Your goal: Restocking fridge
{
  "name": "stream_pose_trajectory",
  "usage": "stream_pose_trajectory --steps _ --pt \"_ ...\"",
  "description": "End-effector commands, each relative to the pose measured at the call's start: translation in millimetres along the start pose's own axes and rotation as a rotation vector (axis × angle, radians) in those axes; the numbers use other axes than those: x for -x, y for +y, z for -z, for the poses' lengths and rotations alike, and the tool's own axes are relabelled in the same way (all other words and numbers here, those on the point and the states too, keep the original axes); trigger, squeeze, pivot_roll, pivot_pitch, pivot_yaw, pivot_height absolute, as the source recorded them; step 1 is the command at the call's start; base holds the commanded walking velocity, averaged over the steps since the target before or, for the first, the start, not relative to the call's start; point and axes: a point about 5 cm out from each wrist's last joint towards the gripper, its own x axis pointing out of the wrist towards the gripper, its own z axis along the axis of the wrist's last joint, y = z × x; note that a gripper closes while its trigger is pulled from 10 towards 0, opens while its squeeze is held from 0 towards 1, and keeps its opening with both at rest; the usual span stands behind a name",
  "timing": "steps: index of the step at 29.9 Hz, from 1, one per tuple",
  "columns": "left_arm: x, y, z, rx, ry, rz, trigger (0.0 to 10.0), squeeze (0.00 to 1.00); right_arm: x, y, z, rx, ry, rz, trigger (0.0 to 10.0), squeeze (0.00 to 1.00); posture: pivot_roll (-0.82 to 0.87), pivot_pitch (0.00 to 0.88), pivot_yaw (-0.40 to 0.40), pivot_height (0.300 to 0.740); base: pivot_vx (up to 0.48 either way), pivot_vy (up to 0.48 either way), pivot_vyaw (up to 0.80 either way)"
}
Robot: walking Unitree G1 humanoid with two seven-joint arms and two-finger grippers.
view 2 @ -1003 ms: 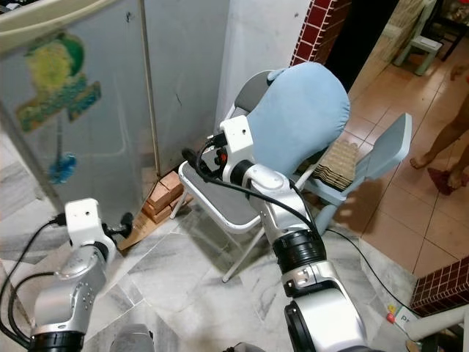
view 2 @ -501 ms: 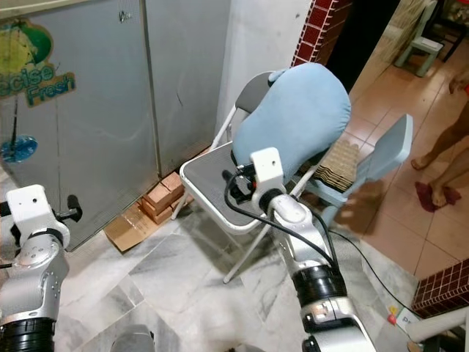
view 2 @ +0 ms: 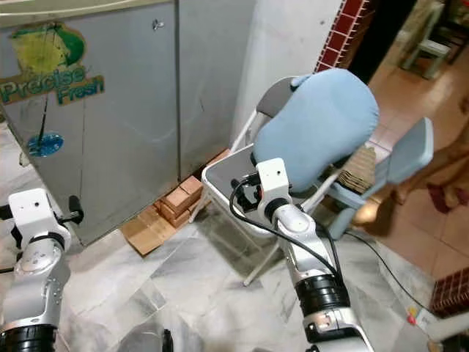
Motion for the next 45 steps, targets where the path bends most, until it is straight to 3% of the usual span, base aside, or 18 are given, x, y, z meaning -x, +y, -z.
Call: stream_pose_trajectory --steps 1,23,33,39,45 --pt "-1.4 -0.4 -2.7 0.003 -0.019 0.014 10.0 0.0 0.8 -3.4 -3.2 0.0 -0.009 0.019 10.0 0.0 0.11 0.0 -0.101 0.74 0.0 0.48 -0.79" --pt "-10.0 6.1 -6.4 0.013 -0.035 -0.02 10.0 0.0 2.9 -6.6 -0.8 -0.004 -0.008 0.044 10.0 0.0 0.11 0.0 -0.098 0.74 0.0 0.48 -0.07" --pt "-22.8 20.2 -15.0 0.012 -0.047 -0.071 10.0 0.0 1.6 -5.6 -1.9 -0.013 -0.013 0.047 10.0 0.0 0.1 0.0 -0.096 0.74 0.0 0.48 0.0" --pt "-21.5 18.9 -13.2 0.009 -0.047 -0.074 10.0 0.0 -0.3 -4.2 -3.3 -0.017 -0.017 0.048 10.0 0.0 0.11 0.0 -0.097 0.74 0.0 0.48 0.0" --pt "-14.3 6.9 -2.3 0.009 -0.019 -0.052 10.0 0.0 -8.7 0.0 -12.0 -0.036 -0.044 0.086 10.0 0.0 0.11 0.0 -0.099 0.74 0.0 0.48 0.0"
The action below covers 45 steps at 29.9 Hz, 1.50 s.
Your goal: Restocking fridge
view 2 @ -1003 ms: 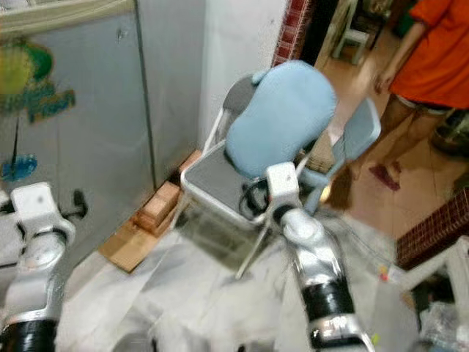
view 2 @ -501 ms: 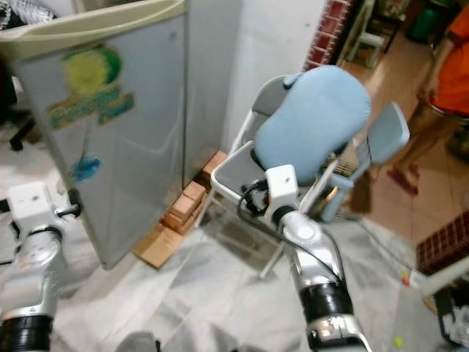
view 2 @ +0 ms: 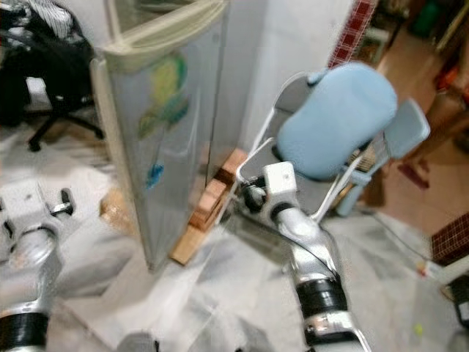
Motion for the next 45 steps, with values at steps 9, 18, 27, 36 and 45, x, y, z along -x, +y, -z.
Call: stream_pose_trajectory --steps 9,18,27,36,45 --pt "13.5 -27.8 7.2 0.002 -0.002 0.093 10.0 0.0 -21.0 6.3 -27.4 -0.099 -0.07 0.076 10.0 0.0 0.12 0.0 -0.102 0.74 0.0 0.476 0.0" --pt "12.7 -33.0 6.6 0.0 -0.009 0.104 10.0 0.0 -32.5 40.3 -51.6 -0.326 -0.067 -0.046 10.0 0.0 0.11 0.0 -0.099 0.74 0.0 0.051 0.0" --pt "12.2 -35.7 7.5 -0.006 -0.001 0.114 10.0 0.0 -20.9 77.6 -46.8 -0.356 -0.01 -0.431 10.0 0.0 0.12 0.0 -0.097 0.74 0.0 0.0 0.0" --pt "9.7 -35.3 3.5 -0.013 -0.026 0.131 10.0 0.0 -15.3 -0.8 0.9 -0.187 0.139 0.01 10.0 0.0 0.11 0.0 -0.093 0.74 0.0 0.053 0.0" --pt "10.6 -36.9 -0.7 0.0 -0.053 0.164 10.0 0.0 -9.5 -18.2 6.6 -0.155 0.108 0.088 10.0 0.0 0.11 0.0 -0.087 0.74 0.0 0.476 0.0"
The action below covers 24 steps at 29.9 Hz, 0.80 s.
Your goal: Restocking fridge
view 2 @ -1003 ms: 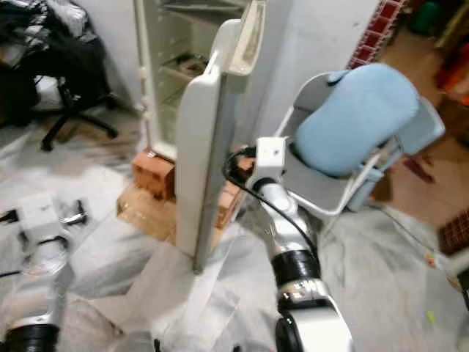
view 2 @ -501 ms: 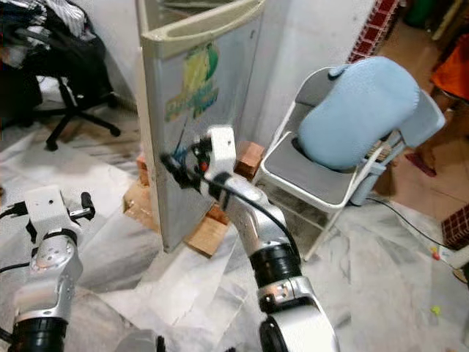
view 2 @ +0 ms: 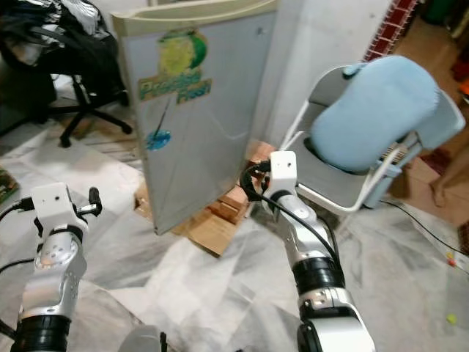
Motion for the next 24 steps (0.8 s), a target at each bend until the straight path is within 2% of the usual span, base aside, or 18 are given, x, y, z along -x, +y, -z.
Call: stream_pose_trajectory --steps 1,8,14,24 --pt "0.1 2.1 -2.6 -0.006 -0.019 0.007 10.0 0.0 -0.6 1.9 -0.9 -0.004 -0.01 0.008 10.0 0.0 0.11 0.0 -0.087 0.74 0.0 0.472 0.0" --pt "1.6 2.0 -7.7 -0.032 -0.079 0.041 10.0 0.0 -0.1 0.0 0.3 0.007 -0.016 0.015 10.0 0.0 0.11 0.0 -0.089 0.74 0.082 0.431 0.0" --pt "1.1 2.8 -7.7 0.003 -0.068 0.038 10.0 0.0 0.3 -1.5 0.5 0.014 -0.018 0.019 10.0 0.0 0.11 0.0 -0.09 0.74 0.393 0.274 0.0" --pt "1.9 0.6 -4.5 0.003 -0.064 0.051 10.0 0.0 0.6 -3.6 1.3 0.022 -0.017 0.022 10.0 0.0 0.11 0.0 -0.093 0.74 0.393 0.276 0.0"
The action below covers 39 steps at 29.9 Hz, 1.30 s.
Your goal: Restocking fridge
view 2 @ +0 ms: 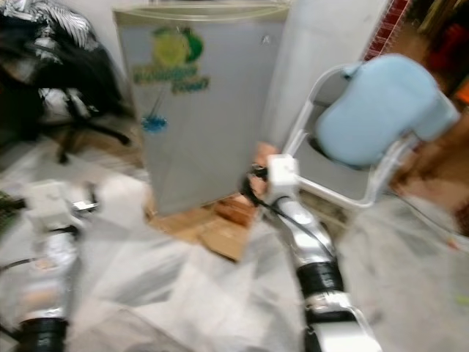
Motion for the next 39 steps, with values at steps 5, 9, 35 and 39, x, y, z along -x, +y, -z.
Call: stream_pose_trajectory --steps 5,9,35,39 --pt "-1.5 13.4 -0.6 0.011 0.007 -0.055 10.0 0.0 -4.1 13.7 -9.7 0.006 -0.03 -0.044 10.0 0.0 0.11 0.0 -0.096 0.74 0.38 0.292 0.0" --pt "-1.3 11.2 -0.2 0.002 0.006 -0.057 10.0 0.0 -4.4 13.5 -9.9 0.007 -0.029 -0.045 10.0 0.0 0.11 0.0 -0.095 0.74 0.3 0.374 0.0" --pt "6.3 -33.0 -1.3 0.015 0.035 0.169 10.0 0.0 -3.3 12.5 -4.4 0.008 -0.008 -0.027 10.0 0.0 0.1 0.0 -0.091 0.74 0.011 0.015 -0.71" --pt "10.6 -42.5 -3.5 0.034 0.032 0.246 10.0 0.0 -2.8 12.0 -4.0 0.007 -0.008 -0.023 10.0 0.0 0.1 0.0 -0.09 0.74 0.0 0.0 -0.8"
